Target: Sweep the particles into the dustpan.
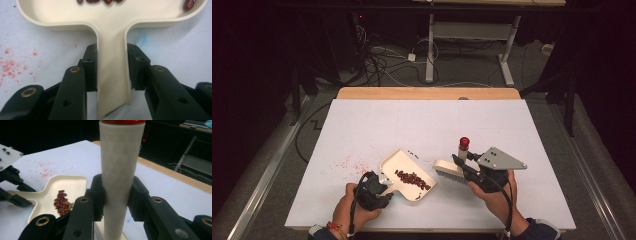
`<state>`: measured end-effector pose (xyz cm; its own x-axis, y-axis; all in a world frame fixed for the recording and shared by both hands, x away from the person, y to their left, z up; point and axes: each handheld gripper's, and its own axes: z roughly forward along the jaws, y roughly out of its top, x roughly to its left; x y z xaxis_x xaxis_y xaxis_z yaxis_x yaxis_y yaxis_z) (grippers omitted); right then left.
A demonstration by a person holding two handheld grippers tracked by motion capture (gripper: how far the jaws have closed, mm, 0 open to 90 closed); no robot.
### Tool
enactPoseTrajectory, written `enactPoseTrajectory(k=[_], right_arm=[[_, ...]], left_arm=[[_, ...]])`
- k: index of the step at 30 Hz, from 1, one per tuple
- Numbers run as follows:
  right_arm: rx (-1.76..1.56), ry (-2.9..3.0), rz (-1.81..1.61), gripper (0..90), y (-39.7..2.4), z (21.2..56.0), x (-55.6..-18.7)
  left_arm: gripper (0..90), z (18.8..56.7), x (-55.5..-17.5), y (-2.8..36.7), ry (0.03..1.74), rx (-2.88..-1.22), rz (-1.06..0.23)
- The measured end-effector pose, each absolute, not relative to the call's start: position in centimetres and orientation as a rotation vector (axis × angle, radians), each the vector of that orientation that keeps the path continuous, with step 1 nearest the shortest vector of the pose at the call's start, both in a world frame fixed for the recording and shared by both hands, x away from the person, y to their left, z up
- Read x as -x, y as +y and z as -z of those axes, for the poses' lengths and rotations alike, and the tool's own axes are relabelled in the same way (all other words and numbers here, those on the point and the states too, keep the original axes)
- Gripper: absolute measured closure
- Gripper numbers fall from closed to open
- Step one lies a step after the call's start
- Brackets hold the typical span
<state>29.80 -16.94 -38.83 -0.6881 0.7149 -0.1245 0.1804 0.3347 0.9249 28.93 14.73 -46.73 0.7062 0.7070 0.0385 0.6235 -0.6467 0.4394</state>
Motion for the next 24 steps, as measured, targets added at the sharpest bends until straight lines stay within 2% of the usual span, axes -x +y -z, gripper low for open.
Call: enactPoseTrajectory(k=[4,12,19,20,24], right_arm=[[-0.775,2.107,-1.447,70.1,-17.1,38.6,-29.6],[-0.794,2.013,-1.394,70.0,-17.9,38.1,-29.8],[-0.797,1.91,-1.385,70.1,-16.0,38.2,-33.3],[-0.808,1.891,-1.378,70.1,-14.8,38.5,-34.8],[-0.803,1.878,-1.369,70.1,-12.8,39.3,-36.6]], left_arm=[[62.6,46.7,-29.0,14.7,1.028,-2.52,-0.286],[62.7,46.8,-29.0,14.8,1.028,-2.52,-0.283],[62.7,46.8,-29.2,14.9,1.038,-2.512,-0.263],[62.7,46.8,-29.2,14.9,1.039,-2.511,-0.258],[62.7,46.8,-29.5,15.2,1.039,-2.504,-0.231]])
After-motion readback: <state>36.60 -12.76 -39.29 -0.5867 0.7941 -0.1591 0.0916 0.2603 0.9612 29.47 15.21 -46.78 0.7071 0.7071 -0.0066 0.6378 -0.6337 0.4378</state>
